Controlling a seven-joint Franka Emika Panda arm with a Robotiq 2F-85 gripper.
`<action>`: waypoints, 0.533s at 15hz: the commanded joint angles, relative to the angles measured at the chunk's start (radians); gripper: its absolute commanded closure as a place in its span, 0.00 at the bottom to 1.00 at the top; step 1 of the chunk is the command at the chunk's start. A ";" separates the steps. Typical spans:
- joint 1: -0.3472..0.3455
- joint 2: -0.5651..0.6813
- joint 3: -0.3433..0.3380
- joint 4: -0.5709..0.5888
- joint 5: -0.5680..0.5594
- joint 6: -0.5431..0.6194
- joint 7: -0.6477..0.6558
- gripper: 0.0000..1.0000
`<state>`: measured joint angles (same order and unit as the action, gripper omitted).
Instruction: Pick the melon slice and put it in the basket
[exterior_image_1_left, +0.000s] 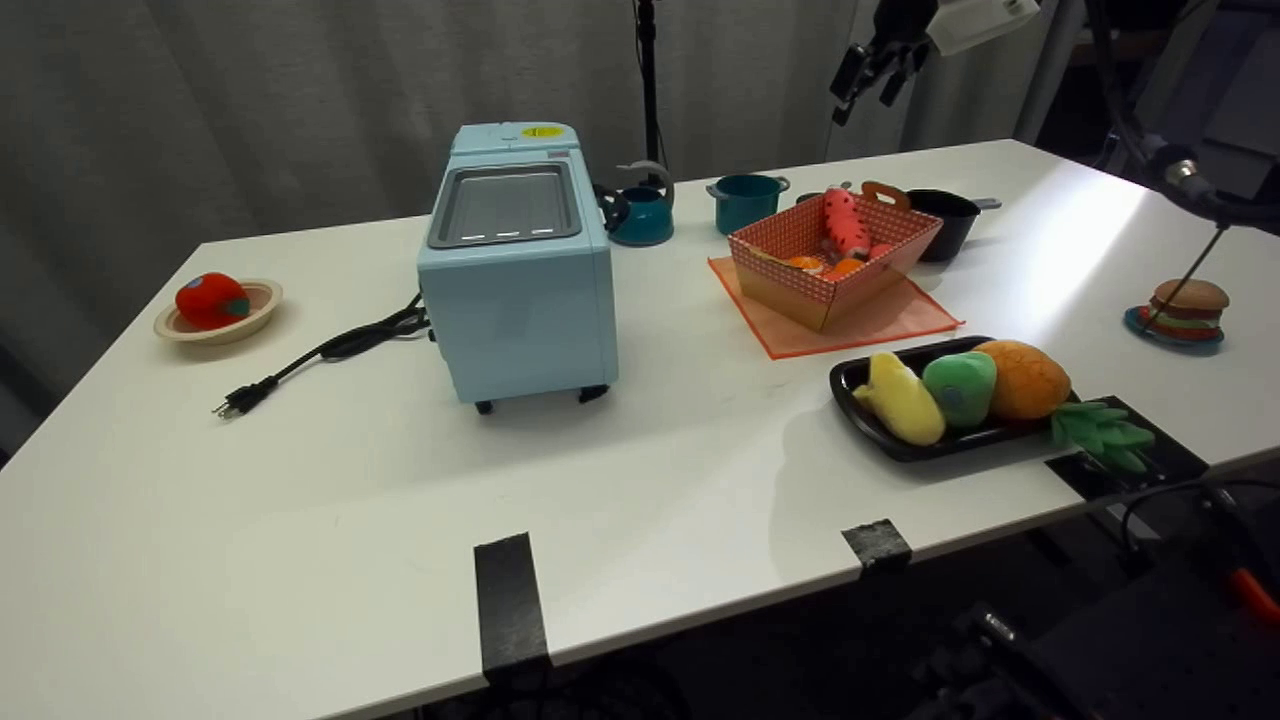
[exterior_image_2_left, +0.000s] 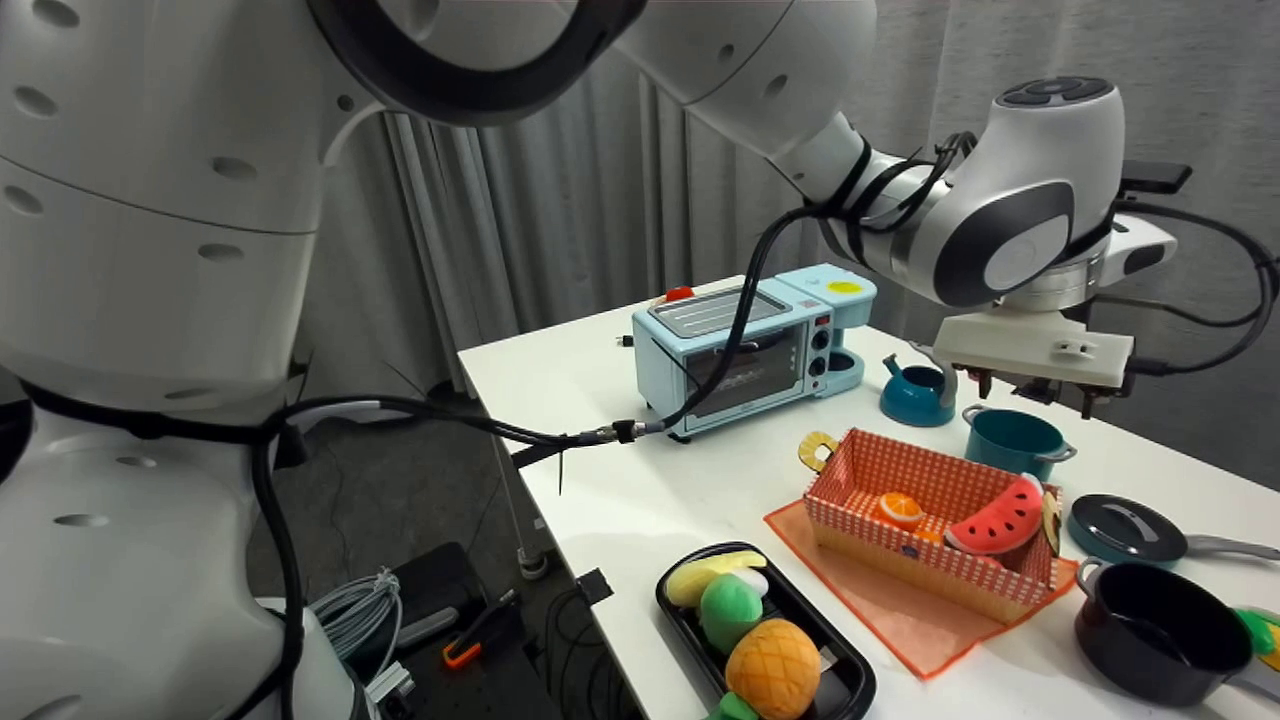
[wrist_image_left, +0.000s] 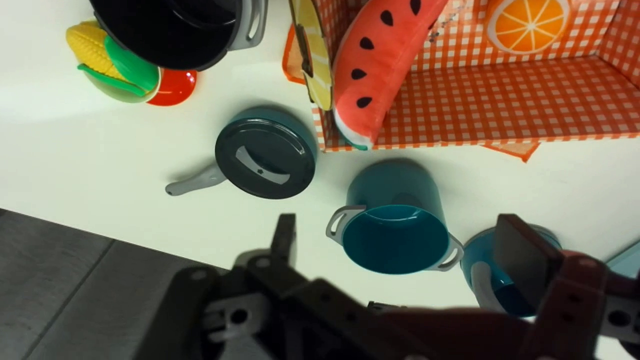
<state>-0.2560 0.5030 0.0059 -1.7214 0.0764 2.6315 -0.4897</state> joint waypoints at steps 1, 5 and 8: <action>-0.007 -0.007 0.011 -0.001 -0.008 -0.002 0.008 0.00; -0.005 -0.023 0.013 -0.004 -0.005 -0.015 0.008 0.00; -0.006 -0.023 0.013 -0.004 -0.004 -0.019 0.008 0.00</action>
<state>-0.2580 0.4815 0.0130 -1.7260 0.0800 2.6147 -0.4897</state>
